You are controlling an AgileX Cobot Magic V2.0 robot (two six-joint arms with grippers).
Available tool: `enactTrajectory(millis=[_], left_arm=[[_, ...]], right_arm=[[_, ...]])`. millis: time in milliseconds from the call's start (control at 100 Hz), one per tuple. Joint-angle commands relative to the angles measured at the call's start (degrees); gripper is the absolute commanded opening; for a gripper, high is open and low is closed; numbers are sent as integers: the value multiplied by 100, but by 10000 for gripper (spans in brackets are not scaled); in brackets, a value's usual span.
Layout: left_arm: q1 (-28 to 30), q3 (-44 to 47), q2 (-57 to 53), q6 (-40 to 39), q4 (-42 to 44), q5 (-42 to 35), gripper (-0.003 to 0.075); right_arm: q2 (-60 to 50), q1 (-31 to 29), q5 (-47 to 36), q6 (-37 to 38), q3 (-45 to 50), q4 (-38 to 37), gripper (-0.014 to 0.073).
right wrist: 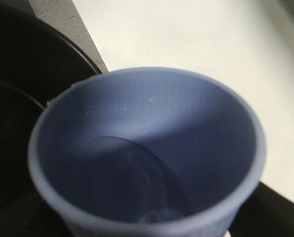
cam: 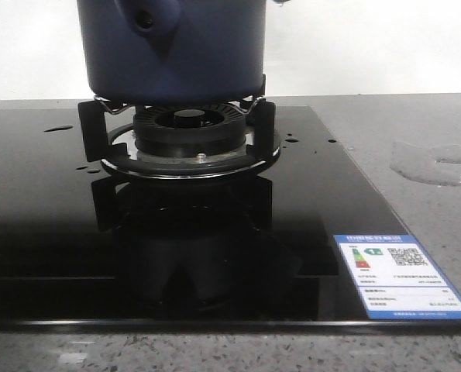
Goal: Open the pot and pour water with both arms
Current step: 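Tilt the cup with the right gripper to pour water into the saucepan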
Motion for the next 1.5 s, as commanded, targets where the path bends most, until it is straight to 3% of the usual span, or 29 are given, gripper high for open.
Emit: enactTrajectory(millis=[0,680,1060,1490], left_arm=[[8,-160,-145,-58,-564,-139,306],[8,-160,-145,-58,-572,-161,306],[8,-160,-145,-58,-572,-161,306],[8,-160,-145,-58,-572,-161,306]], right_arm=[[-193,18,-518,-1,-193,-527,318],[32,18,-1047,-1,-193,-2445,318],[193,18,-1228,-1,-193,-3105,318],[253,18,-1237,-1,-193,-5873,318]])
